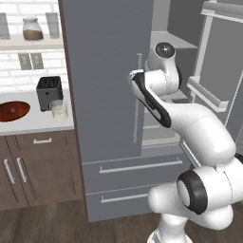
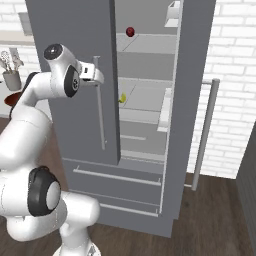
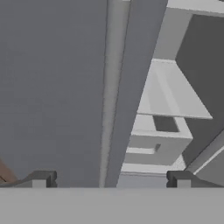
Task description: Grab a lemon wedge from the fridge and one ice cube from the ice bowl, and put them in the glass of lemonade.
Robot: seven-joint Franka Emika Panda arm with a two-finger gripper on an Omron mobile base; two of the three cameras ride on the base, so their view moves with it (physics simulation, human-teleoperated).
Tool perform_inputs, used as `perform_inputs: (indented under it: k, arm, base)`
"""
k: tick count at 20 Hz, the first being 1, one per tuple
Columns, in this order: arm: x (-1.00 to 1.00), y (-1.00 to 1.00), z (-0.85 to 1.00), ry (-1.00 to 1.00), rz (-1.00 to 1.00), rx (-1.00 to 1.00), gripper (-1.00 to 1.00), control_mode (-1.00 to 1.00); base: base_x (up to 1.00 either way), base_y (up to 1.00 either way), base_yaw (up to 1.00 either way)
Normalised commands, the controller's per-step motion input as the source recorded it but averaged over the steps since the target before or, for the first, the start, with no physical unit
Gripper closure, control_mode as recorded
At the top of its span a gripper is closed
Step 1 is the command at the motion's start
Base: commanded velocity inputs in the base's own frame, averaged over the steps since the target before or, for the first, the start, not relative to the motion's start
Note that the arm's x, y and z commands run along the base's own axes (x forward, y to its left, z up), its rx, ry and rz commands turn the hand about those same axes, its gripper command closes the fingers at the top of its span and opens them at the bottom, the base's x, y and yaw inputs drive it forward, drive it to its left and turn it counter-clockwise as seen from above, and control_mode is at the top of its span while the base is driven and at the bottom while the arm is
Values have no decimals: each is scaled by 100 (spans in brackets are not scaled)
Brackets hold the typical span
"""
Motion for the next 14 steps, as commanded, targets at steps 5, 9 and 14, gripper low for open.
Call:
perform_inputs:
  k: [5,9,14]
  arm:
    - [66,0,-30,2,0,11,-100,-100]
    - [36,0,-19,0,0,0,-100,-100]
    - [47,0,-26,0,0,0,-100,-100]
  base:
    - [0,0,0]
    - [0,0,0]
    - [0,0,0]
